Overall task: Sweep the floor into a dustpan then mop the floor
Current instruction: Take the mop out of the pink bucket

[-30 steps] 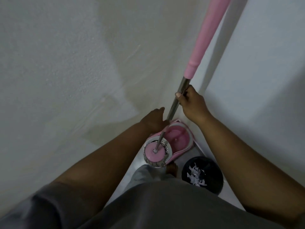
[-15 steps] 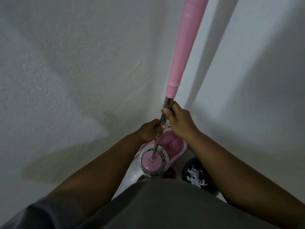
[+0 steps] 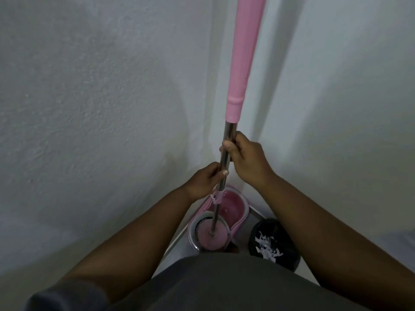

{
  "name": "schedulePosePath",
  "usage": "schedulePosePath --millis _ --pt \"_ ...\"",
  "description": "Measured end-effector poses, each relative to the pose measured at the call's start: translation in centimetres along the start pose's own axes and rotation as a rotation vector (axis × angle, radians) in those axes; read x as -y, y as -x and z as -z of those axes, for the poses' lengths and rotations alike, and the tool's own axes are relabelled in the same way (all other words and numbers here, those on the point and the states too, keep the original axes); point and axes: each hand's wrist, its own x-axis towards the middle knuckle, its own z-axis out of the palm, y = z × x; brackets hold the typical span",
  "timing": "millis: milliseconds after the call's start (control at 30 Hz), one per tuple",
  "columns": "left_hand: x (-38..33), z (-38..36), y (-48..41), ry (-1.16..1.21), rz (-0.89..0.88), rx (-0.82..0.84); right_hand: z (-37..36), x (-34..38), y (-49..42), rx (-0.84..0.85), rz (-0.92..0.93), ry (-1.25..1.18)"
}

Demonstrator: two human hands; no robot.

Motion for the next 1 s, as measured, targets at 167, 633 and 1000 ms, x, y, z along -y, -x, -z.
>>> schedulePosePath --millis 167,633,1000 --pt "0.3 -1.2 1.6 0.035 -0.064 0.017 0.1 1.3 2.7 -0.084 -0.014 0.015" --pt "-2.6 -6.3 7.5 -0.041 -0.227 0.051 4.1 3.0 11.6 -0.200 -0.084 -0.036" --pt "-8.3 -21.5 14.5 -0.181 -0.302 0.219 14.1 -0.2 28.6 -0.389 -0.224 -0.141"
